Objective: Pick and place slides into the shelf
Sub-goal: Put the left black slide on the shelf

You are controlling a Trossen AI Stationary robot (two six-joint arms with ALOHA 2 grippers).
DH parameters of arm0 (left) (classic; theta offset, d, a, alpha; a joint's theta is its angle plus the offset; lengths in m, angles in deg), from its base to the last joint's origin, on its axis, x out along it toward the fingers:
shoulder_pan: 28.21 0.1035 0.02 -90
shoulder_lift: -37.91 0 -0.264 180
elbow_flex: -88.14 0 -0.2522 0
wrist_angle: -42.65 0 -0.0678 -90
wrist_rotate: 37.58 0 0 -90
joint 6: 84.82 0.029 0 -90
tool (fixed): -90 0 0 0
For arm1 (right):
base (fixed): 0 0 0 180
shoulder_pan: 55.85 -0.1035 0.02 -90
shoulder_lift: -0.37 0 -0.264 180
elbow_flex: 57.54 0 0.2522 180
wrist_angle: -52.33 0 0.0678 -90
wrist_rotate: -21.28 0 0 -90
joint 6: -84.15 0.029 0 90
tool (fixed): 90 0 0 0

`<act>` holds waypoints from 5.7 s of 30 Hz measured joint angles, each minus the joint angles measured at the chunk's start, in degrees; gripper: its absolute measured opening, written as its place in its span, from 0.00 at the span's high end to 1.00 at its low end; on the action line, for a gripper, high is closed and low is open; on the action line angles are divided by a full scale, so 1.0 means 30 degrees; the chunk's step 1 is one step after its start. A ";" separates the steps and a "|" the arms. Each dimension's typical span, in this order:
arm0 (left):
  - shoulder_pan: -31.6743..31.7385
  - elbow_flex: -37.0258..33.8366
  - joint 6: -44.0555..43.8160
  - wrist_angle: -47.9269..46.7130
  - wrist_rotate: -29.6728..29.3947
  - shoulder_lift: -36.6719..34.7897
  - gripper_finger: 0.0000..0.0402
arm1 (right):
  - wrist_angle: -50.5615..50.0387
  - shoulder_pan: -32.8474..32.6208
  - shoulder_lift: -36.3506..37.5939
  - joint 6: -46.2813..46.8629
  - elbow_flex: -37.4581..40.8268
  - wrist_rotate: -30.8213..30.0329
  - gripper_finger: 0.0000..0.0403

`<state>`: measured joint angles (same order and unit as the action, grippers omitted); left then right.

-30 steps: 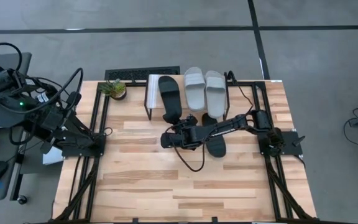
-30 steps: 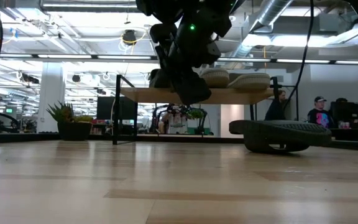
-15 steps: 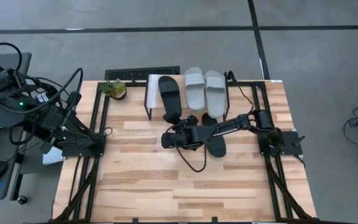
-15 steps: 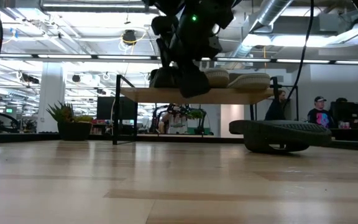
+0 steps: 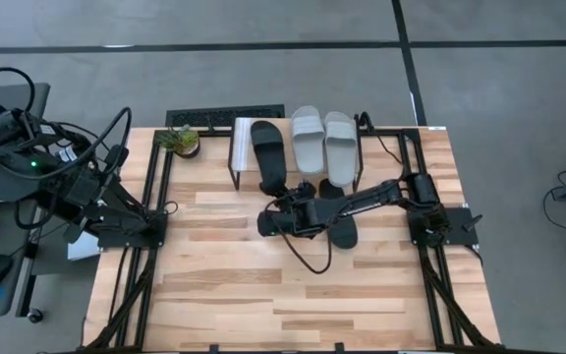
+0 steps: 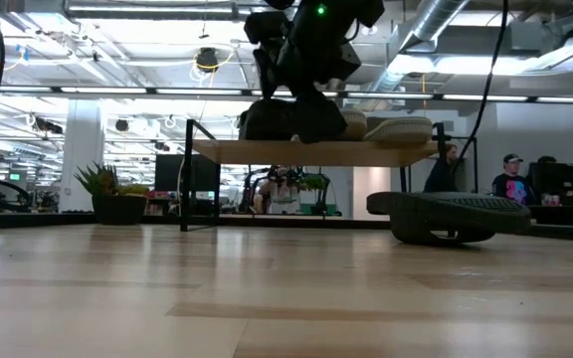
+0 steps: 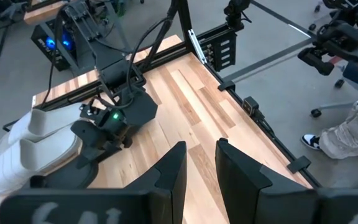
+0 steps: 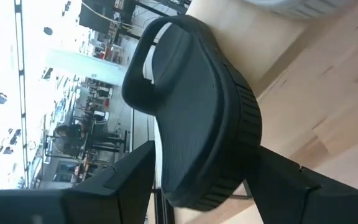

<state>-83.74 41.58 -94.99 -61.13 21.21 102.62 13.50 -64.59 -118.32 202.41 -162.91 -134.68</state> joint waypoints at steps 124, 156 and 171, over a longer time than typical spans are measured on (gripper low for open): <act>2.9878 -0.7969 -0.7867 1.0449 0.9022 0.8202 1.00 | -0.5545 1.3584 1.9802 -4.7584 -0.0007 1.9730 1.00; 2.9748 -0.0831 0.6038 0.1004 1.0748 1.4739 1.00 | -0.6817 1.3583 1.9824 -4.6836 -0.0007 1.9694 1.00; 2.9440 -0.0838 0.6362 0.1872 1.0139 1.4739 1.00 | -0.6795 1.3576 1.9824 -4.6413 -0.0007 1.9777 1.00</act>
<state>4.58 39.06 -75.91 -55.51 51.63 146.84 -6.88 -23.86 -58.85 63.17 -162.93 -75.35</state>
